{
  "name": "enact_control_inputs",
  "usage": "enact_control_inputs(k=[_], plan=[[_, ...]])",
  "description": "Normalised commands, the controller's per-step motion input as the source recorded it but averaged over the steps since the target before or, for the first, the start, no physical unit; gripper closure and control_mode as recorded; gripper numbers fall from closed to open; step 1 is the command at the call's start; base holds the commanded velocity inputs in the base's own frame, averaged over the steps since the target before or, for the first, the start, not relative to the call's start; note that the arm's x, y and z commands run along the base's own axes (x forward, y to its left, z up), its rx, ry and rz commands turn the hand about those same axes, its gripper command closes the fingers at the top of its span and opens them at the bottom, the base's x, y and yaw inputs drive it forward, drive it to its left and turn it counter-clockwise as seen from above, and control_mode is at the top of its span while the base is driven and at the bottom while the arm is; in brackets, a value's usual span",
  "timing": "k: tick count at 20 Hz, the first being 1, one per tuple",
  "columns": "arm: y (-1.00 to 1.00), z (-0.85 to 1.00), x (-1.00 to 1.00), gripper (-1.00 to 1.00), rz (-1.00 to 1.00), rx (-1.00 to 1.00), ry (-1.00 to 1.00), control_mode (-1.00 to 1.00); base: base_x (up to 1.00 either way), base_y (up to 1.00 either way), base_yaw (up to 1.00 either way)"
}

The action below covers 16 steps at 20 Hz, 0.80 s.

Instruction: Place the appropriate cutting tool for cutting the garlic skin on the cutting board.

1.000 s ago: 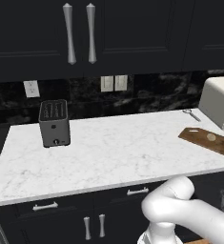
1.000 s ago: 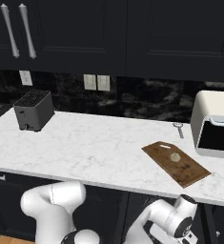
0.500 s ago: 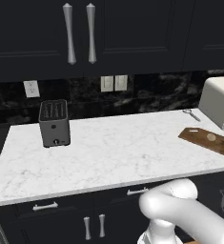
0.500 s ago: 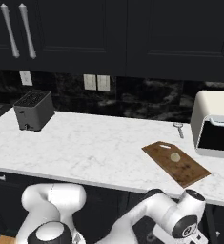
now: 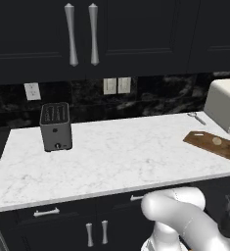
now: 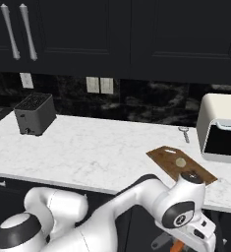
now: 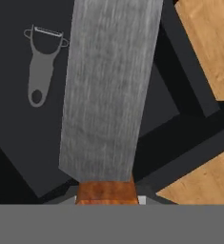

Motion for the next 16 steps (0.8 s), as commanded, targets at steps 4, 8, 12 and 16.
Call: enact_control_inputs(k=[4, 8, 12, 16], plan=[[0.00, 0.81, 0.41, 1.00, 0.15, -0.03, -0.01, -1.00, 0.00, 0.00, 0.00], [0.11, 0.22, 0.76, 1.00, 0.19, -0.02, 0.00, -1.00, 0.00, 0.00, 0.00], [0.04, 0.00, 0.99, 1.00, 0.22, 0.00, 0.00, -1.00, 0.00, 0.00, 0.00], [-0.10, 0.24, 0.93, 1.00, 0.15, 0.00, 0.00, -1.00, 0.00, 0.00, 0.00]])
